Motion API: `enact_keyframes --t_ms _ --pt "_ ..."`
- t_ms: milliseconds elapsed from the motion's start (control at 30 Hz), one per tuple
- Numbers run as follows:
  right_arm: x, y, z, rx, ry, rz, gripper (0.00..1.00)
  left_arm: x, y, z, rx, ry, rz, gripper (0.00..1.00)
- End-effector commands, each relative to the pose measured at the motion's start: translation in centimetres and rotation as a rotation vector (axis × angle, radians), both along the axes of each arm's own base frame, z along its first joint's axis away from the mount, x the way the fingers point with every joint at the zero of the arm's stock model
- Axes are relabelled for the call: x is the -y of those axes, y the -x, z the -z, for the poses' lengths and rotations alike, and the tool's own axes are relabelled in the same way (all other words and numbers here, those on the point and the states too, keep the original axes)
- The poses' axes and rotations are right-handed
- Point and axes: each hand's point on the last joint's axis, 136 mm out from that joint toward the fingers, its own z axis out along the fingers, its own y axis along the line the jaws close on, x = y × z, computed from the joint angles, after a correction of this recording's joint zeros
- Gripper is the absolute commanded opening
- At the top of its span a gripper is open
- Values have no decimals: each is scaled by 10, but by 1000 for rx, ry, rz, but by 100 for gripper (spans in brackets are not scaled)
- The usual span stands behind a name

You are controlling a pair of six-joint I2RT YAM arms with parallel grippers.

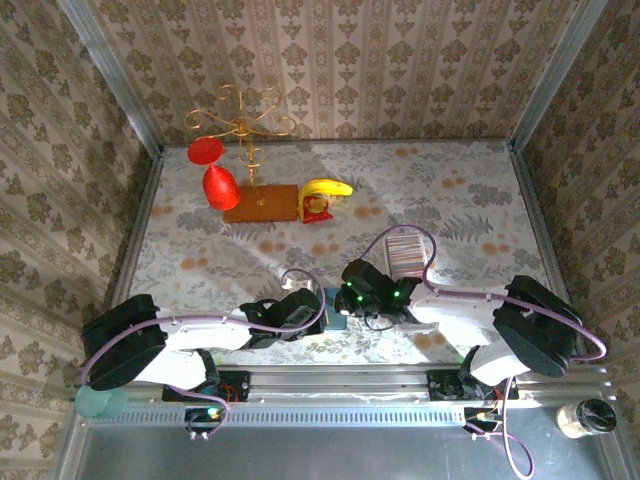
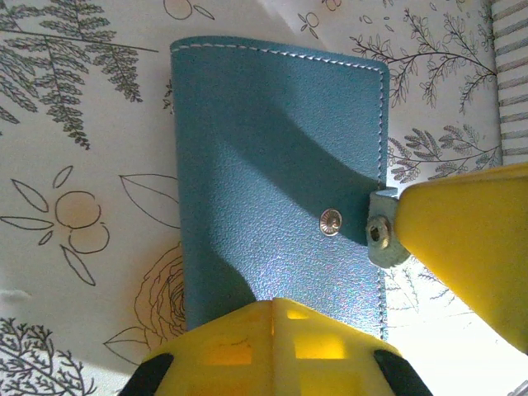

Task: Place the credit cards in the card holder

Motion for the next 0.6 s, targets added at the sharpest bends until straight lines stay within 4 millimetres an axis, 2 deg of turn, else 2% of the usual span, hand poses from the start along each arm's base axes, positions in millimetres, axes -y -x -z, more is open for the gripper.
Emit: enact_keyframes --t_ms 0,400,567 --pt "-2 -7 1 7 -34 49 0 -15 13 21 -50 -86 10 0" --pt "1 2 9 -26 22 2 0 -17 12 21 -43 -99 4 0" --pt "-7 0 9 -32 -2 -5 0 -17 12 22 -42 -101 3 0"
